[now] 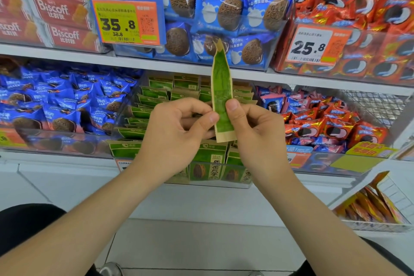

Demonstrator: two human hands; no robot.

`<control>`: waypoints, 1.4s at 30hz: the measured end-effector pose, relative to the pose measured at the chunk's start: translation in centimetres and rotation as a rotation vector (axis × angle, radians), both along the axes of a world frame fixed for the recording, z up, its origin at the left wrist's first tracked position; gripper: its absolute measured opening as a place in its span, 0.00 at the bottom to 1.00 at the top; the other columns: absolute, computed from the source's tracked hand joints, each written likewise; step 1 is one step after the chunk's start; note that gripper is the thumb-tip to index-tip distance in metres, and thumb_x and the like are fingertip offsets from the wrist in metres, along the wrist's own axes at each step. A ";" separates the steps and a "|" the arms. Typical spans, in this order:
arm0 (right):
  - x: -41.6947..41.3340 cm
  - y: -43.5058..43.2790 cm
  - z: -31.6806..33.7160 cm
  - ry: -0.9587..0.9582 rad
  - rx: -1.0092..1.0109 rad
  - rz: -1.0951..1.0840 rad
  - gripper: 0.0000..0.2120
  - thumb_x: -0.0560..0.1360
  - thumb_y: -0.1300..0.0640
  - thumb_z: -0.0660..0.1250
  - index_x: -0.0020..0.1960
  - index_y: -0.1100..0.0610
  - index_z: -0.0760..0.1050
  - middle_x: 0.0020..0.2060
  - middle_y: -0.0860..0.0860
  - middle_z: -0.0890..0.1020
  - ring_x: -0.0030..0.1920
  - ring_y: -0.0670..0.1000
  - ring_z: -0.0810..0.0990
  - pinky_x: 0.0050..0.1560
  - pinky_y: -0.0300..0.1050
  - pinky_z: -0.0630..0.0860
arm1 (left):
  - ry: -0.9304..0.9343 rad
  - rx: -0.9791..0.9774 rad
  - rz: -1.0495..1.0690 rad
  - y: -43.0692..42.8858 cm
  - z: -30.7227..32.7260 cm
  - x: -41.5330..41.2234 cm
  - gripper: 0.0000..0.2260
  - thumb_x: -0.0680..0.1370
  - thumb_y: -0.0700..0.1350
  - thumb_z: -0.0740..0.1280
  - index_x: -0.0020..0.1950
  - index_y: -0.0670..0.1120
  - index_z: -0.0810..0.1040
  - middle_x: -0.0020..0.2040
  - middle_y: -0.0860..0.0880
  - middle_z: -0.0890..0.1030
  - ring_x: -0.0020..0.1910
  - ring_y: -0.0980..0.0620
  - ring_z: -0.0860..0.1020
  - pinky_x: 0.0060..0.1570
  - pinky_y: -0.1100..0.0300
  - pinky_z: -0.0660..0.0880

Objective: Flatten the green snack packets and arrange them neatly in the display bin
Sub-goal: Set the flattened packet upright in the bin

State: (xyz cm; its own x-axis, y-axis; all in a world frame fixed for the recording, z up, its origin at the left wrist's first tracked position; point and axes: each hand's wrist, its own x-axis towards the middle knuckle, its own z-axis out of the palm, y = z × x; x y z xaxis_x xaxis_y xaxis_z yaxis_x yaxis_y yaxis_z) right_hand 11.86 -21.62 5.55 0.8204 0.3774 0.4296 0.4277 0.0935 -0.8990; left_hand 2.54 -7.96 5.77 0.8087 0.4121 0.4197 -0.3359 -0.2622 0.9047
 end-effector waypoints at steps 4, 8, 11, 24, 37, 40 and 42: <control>-0.4 0.3 0.1 0.101 0.072 -0.048 0.17 0.75 0.45 0.76 0.52 0.59 0.84 0.44 0.53 0.88 0.49 0.50 0.87 0.52 0.61 0.84 | 0.023 -0.070 -0.040 0.3 0.1 -0.1 0.04 0.83 0.35 0.69 0.48 0.40 0.79 0.46 0.43 0.87 0.48 0.44 0.88 0.47 0.48 0.86; -0.4 0.2 0.7 0.251 0.140 0.012 0.23 0.75 0.45 0.75 0.66 0.53 0.78 0.55 0.53 0.87 0.55 0.51 0.87 0.52 0.48 0.84 | 0.033 -0.258 -0.063 0.5 0.2 -0.1 0.07 0.82 0.31 0.68 0.44 0.37 0.78 0.41 0.40 0.86 0.43 0.42 0.87 0.44 0.49 0.86; -0.1 -0.1 0.9 0.228 0.099 0.079 0.21 0.77 0.55 0.78 0.68 0.52 0.76 0.57 0.55 0.86 0.58 0.58 0.86 0.53 0.62 0.86 | 0.052 -0.410 -0.142 0.5 0.5 -0.1 0.05 0.82 0.39 0.69 0.49 0.37 0.78 0.48 0.38 0.87 0.47 0.41 0.88 0.45 0.48 0.85; -0.3 -0.6 1.0 0.614 0.234 0.413 0.18 0.84 0.54 0.64 0.68 0.65 0.79 0.64 0.62 0.84 0.67 0.65 0.81 0.69 0.62 0.78 | 0.049 -0.446 -0.065 1.1 0.3 0.5 0.12 0.84 0.39 0.67 0.67 0.43 0.77 0.53 0.42 0.89 0.53 0.44 0.88 0.49 0.52 0.86; -0.9 -0.5 0.9 0.153 0.196 0.139 0.05 0.79 0.65 0.72 0.52 0.65 0.85 0.44 0.59 0.89 0.43 0.56 0.88 0.46 0.54 0.87 | 0.097 -0.152 -0.277 1.4 0.2 0.0 0.25 0.81 0.45 0.73 0.76 0.48 0.69 0.69 0.43 0.81 0.62 0.40 0.84 0.57 0.38 0.83; -0.9 -0.5 1.1 0.179 0.192 0.149 0.07 0.77 0.61 0.73 0.52 0.65 0.85 0.44 0.60 0.89 0.44 0.59 0.87 0.49 0.63 0.86 | 0.101 -0.158 -0.280 1.6 0.3 0.0 0.26 0.79 0.44 0.73 0.75 0.48 0.69 0.67 0.44 0.82 0.60 0.41 0.85 0.55 0.42 0.84; -0.5 -0.9 1.4 0.180 0.131 0.218 0.06 0.76 0.62 0.73 0.51 0.64 0.85 0.43 0.60 0.89 0.42 0.58 0.88 0.43 0.57 0.87 | 0.090 -0.156 -0.274 1.9 0.2 0.1 0.24 0.80 0.45 0.75 0.73 0.48 0.70 0.66 0.44 0.83 0.60 0.42 0.85 0.56 0.45 0.84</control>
